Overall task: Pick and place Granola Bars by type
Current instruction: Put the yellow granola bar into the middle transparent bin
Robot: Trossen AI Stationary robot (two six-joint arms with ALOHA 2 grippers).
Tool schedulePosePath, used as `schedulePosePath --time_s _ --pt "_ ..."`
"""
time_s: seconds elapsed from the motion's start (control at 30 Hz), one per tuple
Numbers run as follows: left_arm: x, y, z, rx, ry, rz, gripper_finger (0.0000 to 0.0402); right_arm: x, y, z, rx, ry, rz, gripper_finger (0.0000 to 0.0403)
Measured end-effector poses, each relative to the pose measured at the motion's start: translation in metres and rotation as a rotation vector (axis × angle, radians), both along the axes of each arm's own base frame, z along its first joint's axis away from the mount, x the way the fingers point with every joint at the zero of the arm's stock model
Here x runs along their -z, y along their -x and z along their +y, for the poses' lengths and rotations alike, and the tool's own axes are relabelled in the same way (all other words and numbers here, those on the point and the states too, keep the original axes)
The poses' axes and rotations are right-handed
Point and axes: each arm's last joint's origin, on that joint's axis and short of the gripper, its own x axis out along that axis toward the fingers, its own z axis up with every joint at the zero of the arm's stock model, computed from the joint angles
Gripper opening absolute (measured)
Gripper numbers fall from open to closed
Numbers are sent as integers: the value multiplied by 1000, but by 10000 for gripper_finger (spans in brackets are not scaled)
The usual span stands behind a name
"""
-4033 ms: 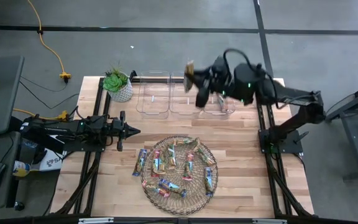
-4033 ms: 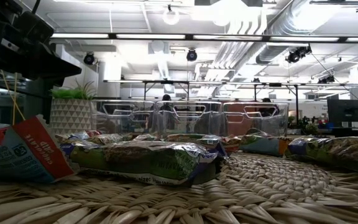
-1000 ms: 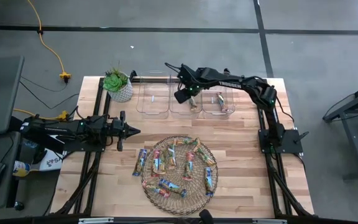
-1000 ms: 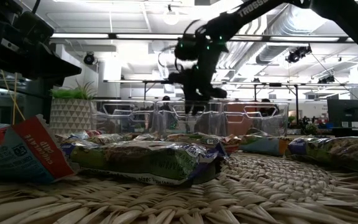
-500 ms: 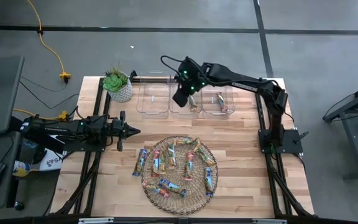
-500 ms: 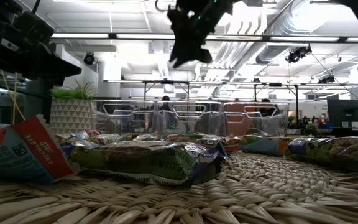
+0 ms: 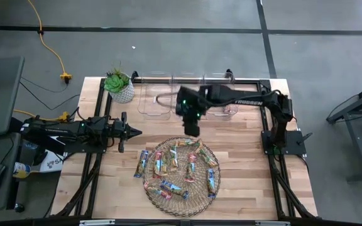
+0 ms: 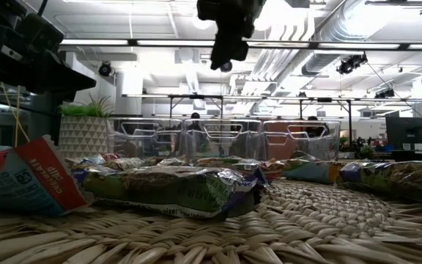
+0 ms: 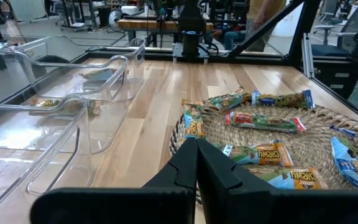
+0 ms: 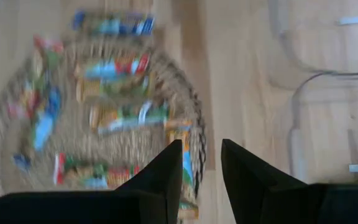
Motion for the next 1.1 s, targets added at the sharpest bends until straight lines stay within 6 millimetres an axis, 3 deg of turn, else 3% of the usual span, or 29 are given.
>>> schedulePosePath --time_s 0.3,0.63,0.87,1.1 --pt "0 0 0 0 0 0 1 47 2 41 -116 42 95 170" --pt "0 0 0 0 0 0 1 107 12 56 -76 91 142 227" --pt "0 0 0 0 0 0 1 128 16 56 -35 84 121 230" --pt "0 0 0 0 0 0 1 134 13 56 -27 87 50 230"
